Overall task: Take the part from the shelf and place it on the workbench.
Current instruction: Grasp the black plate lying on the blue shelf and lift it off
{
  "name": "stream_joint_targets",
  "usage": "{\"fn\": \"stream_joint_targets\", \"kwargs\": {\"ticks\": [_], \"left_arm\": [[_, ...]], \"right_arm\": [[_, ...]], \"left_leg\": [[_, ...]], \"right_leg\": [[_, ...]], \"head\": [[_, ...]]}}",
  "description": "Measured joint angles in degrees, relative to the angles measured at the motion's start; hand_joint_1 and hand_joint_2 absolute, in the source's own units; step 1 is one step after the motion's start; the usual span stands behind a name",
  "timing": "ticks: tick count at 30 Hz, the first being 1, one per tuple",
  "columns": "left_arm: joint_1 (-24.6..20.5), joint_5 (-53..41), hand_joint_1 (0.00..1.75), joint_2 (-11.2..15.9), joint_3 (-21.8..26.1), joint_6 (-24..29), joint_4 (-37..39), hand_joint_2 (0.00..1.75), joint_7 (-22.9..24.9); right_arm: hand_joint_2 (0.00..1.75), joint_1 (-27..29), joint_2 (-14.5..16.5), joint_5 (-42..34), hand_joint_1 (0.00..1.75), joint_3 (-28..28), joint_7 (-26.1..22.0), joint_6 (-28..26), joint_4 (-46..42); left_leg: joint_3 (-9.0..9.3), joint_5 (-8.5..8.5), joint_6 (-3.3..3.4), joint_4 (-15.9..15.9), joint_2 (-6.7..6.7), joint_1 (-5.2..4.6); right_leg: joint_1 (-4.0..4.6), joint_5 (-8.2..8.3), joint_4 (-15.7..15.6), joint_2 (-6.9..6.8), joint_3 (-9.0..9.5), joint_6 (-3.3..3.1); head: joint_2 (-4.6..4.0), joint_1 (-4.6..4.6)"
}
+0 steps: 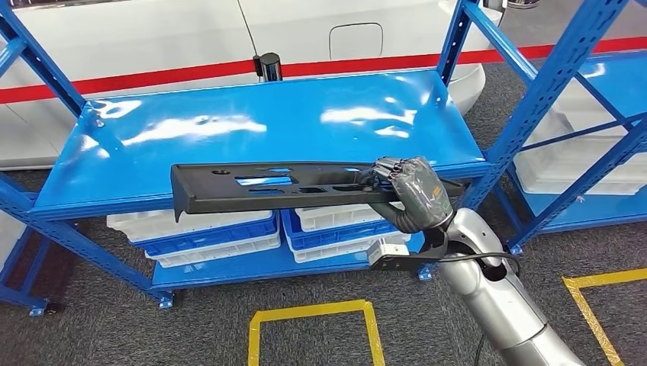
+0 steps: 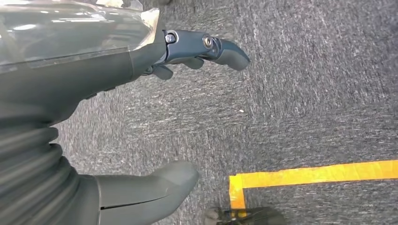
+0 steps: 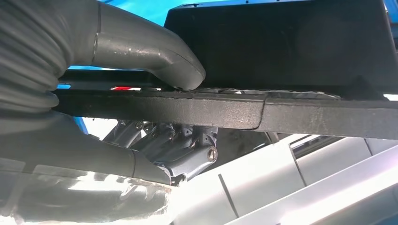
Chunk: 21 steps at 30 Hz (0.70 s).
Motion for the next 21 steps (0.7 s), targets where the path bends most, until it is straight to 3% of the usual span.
{"fn": "stream_joint_targets", "kwargs": {"ticks": [2,3,4,7,9,12,13,14,16,18,19,20,21], "left_arm": [[0.0,0.0,0.00,0.0,0.0,0.0,0.0,1.75,0.0],[0.0,0.1,0.00,0.0,0.0,0.0,0.0,1.75,0.0],[0.0,0.1,0.00,0.0,0.0,0.0,0.0,1.75,-0.1],[-0.1,0.1,0.00,0.0,0.0,0.0,0.0,1.75,-0.1],[-0.2,0.1,0.00,0.1,0.0,0.0,0.0,1.75,-0.2],[-0.2,0.1,0.00,0.1,0.0,0.1,0.0,1.75,-0.3],[-0.2,0.1,0.00,0.1,0.0,0.1,0.0,1.75,-0.3],[-0.2,0.1,0.00,0.0,0.0,0.1,0.0,1.75,-0.4],[-0.2,0.1,0.00,-0.1,0.0,0.1,0.0,1.75,-0.5],[-0.1,0.1,0.00,-0.1,0.0,0.1,0.0,1.75,-0.5],[-0.1,0.1,0.00,-0.2,0.0,0.1,0.0,1.75,-0.5],[-0.1,0.1,0.00,-0.2,0.0,0.1,0.0,1.75,-0.5],[-0.1,0.1,0.00,-0.2,0.0,0.1,0.0,1.75,-0.5]], "right_arm": [[1.75,0.1,0.0,0.0,1.75,0.0,-0.1,0.0,0.1],[1.75,0.3,0.0,0.0,1.75,0.0,-0.1,0.0,0.2],[1.75,0.3,0.0,0.0,1.75,0.0,-0.1,0.0,0.2],[1.75,0.4,0.0,0.1,1.75,-0.1,-0.1,0.0,0.3],[1.75,0.3,0.0,0.1,1.75,-0.1,-0.2,0.0,0.4],[1.75,0.3,0.0,0.0,1.75,-0.2,-0.2,0.0,0.4],[1.75,0.3,-0.1,0.0,1.75,-0.2,-0.3,0.0,0.4],[1.75,0.3,-0.2,0.0,1.75,-0.3,-0.3,0.0,0.4],[1.75,0.4,-0.3,0.0,1.75,-0.4,-0.3,0.0,0.5],[1.75,0.8,-0.4,0.0,1.75,-0.4,-0.3,0.0,0.6],[1.75,0.9,-0.4,0.0,1.75,-0.4,-0.3,0.0,0.6],[1.75,1.0,-0.4,0.0,1.75,-0.4,-0.3,0.0,0.7],[1.75,1.0,-0.4,0.0,1.75,-0.5,-0.3,0.0,0.7]], "left_leg": [[-2.56,-4.18,-0.44,7.4,0.00,0.20],[-2.90,-4.90,-0.47,9.2,0.00,0.25],[-2.04,-4.51,-0.35,8.7,0.00,0.26],[5.56,-0.61,0.84,-2.6,-0.04,0.00],[8.09,0.35,1.59,-7.0,-0.04,-0.44],[7.84,1.62,2.53,-8.0,0.14,-0.75],[7.73,2.40,2.98,-8.6,0.27,-0.65],[7.50,3.20,3.37,-9.2,0.42,-0.53],[6.50,4.36,3.84,-9.6,0.59,-0.49],[5.22,5.24,3.78,-9.6,0.65,-0.58],[4.57,5.66,3.65,-9.5,0.67,-0.60],[3.97,6.01,3.46,-9.3,0.67,-0.57],[3.37,6.28,3.25,-9.0,0.66,-0.54]], "right_leg": [[0.19,0.63,0.0,-0.03,-0.91,-0.36],[0.29,0.93,0.1,-0.03,-1.33,-0.36],[0.38,1.23,0.1,-0.02,-1.71,-0.29],[0.63,2.00,0.0,0.02,-2.28,0.11],[0.71,2.50,-0.1,-0.04,-2.43,0.61],[0.73,3.27,-0.5,-0.12,-2.73,1.81],[0.81,2.67,0.1,-0.10,-3.26,1.89],[0.91,1.32,1.9,-0.08,-4.12,1.72],[0.82,-3.09,8.7,-0.04,-6.74,1.16],[0.57,-5.87,14.9,-0.05,-8.22,1.56],[0.45,-5.88,15.4,-0.06,-7.57,2.12],[0.31,-4.98,13.4,-0.07,-5.73,2.76],[0.15,-3.81,9.5,-0.10,-2.84,3.33]], "head": [[0.00,-0.04],[0.00,-0.04],[0.00,-0.05],[0.00,-0.02],[0.00,0.00],[0.00,-0.08],[0.00,-0.05],[0.00,0.02],[0.00,0.17],[0.00,0.24],[0.00,0.22],[0.00,0.22],[0.00,0.22]]}}
